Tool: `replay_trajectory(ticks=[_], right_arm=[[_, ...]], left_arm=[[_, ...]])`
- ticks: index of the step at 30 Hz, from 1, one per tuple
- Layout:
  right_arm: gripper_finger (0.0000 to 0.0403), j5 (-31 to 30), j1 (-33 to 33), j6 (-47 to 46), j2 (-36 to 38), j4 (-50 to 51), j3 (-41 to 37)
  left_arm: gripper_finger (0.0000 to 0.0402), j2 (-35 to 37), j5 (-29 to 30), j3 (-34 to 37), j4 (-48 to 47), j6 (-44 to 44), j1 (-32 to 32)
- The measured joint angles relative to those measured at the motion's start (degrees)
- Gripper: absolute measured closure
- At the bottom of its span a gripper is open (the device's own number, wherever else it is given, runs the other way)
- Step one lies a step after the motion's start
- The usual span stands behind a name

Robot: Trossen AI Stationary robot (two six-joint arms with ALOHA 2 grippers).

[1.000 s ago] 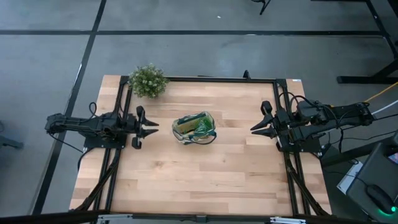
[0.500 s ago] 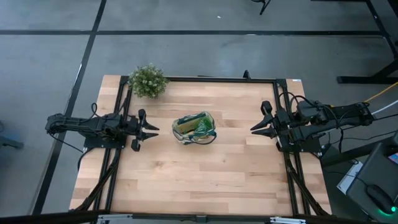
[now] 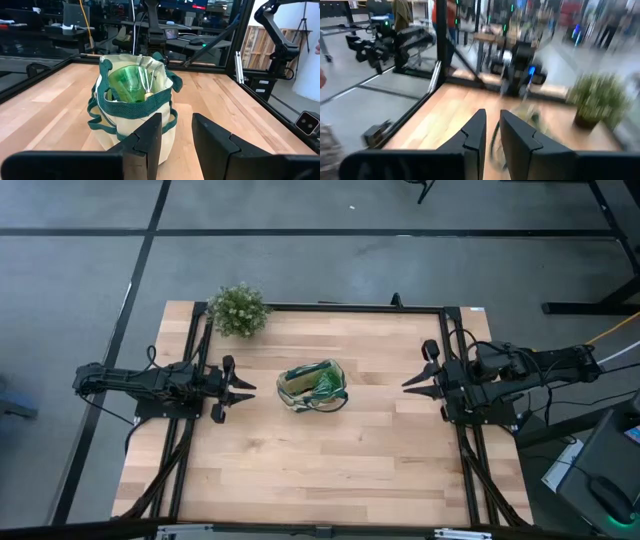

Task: Pick & Place Garden tools in Gardening bag
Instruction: Return to Home Position

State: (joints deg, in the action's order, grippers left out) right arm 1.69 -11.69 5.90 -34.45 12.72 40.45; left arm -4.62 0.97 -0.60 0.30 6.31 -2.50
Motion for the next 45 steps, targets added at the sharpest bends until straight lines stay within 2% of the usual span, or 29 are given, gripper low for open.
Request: replay_trajectory(ticks=[2, 5, 10, 14, 18, 20, 27, 35, 38, 45], right_arm=[[0.0343, 0.5, -0.1, -3.9, 0.7, 3.5, -0.1], [0.0343, 2.9, -0.9, -6.6, 1.1, 1.9, -3.4], [0.0343, 7.2, -2.7, -4.8, 1.4, -14.2, -13.4], [0.0343, 7.4, -4.1, -4.3, 1.5, -29.7, -22.1], [0.0343, 7.6, -5.1, -3.0, 3.2, -40.0, -29.0], [0.0343, 7.8, -5.6, -2.9, 4.9, -41.9, -31.6], [0.0343, 12.4, -6.1, -3.5, 12.0, -41.4, -35.8], [0.0343, 14.0, -6.1, -7.3, 20.8, -26.6, -35.8], [0.0343, 10.6, -6.1, -7.9, 23.6, -22.5, -35.8], [0.0343, -2.1, -6.1, -8.0, 27.6, -13.3, -35.8]], left_arm=[[0.0298, 0.0, 0.0, 0.0, 0.0, 0.0, 0.0], [0.03, 0.0, 0.0, 0.0, 0.0, 0.0, 0.0], [0.0296, 0.0, 0.0, 0.0, 0.0, 0.0, 0.0], [0.0296, 0.0, 0.0, 0.0, 0.0, 0.0, 0.0], [0.0296, 0.0, 0.0, 0.0, 0.0, 0.0, 0.0], [0.0296, 0.0, 0.0, 0.0, 0.0, 0.0, 0.0], [0.0296, 0.0, 0.0, 0.0, 0.0, 0.0, 0.0], [0.0296, 0.0, 0.0, 0.0, 0.0, 0.0, 0.0], [0.0296, 0.0, 0.0, 0.0, 0.0, 0.0, 0.0], [0.0296, 0.0, 0.0, 0.0, 0.0, 0.0, 0.0]])
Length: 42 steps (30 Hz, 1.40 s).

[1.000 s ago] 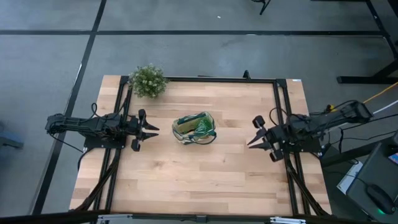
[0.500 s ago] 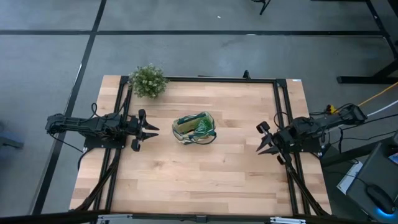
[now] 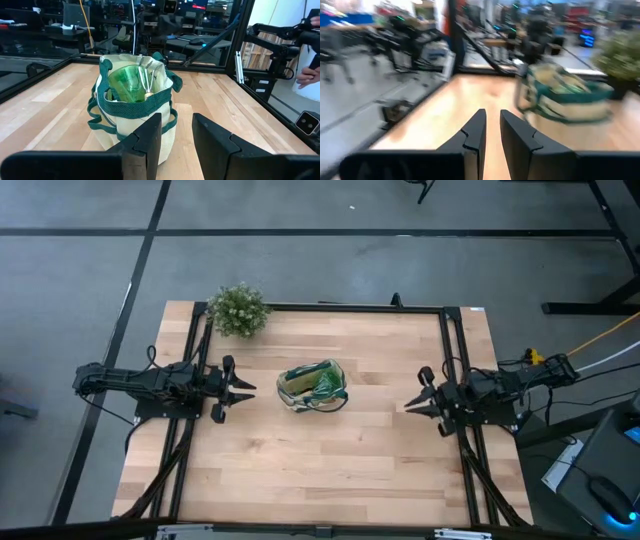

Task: Pick & Place Garden tools in Gardening bag
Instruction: Return to Home Position

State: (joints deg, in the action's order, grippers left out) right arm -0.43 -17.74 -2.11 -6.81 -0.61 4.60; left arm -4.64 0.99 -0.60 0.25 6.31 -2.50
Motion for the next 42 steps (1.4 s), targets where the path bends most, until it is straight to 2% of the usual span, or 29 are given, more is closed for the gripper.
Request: replay_trajectory(ticks=[5, 11, 16, 19, 25, 42], right_arm=[[0.0343, -4.9, 0.0, 2.8, 0.2, 2.1, 0.0], [0.0343, -4.9, 0.0, 2.1, 0.6, 1.9, 0.0], [0.0343, 0.6, 0.0, 2.2, 0.9, 1.9, 0.0], [0.0343, 2.0, 0.0, 2.7, 1.7, -2.8, -2.5], [0.0343, -0.5, 0.1, 7.1, 2.9, -5.6, -4.1], [0.0343, -0.9, 0.1, 7.5, 2.8, -5.7, -4.1]], left_arm=[[0.0296, 0.0, 0.0, 0.0, 0.0, 0.0, 0.0], [0.0296, 0.0, 0.0, 0.0, 0.0, 0.0, 0.0], [0.0296, 0.0, 0.0, 0.0, 0.0, 0.0, 0.0], [0.0296, 0.0, 0.0, 0.0, 0.0, 0.0, 0.0], [0.0296, 0.0, 0.0, 0.0, 0.0, 0.0, 0.0], [0.0296, 0.0, 0.0, 0.0, 0.0, 0.0, 0.0]])
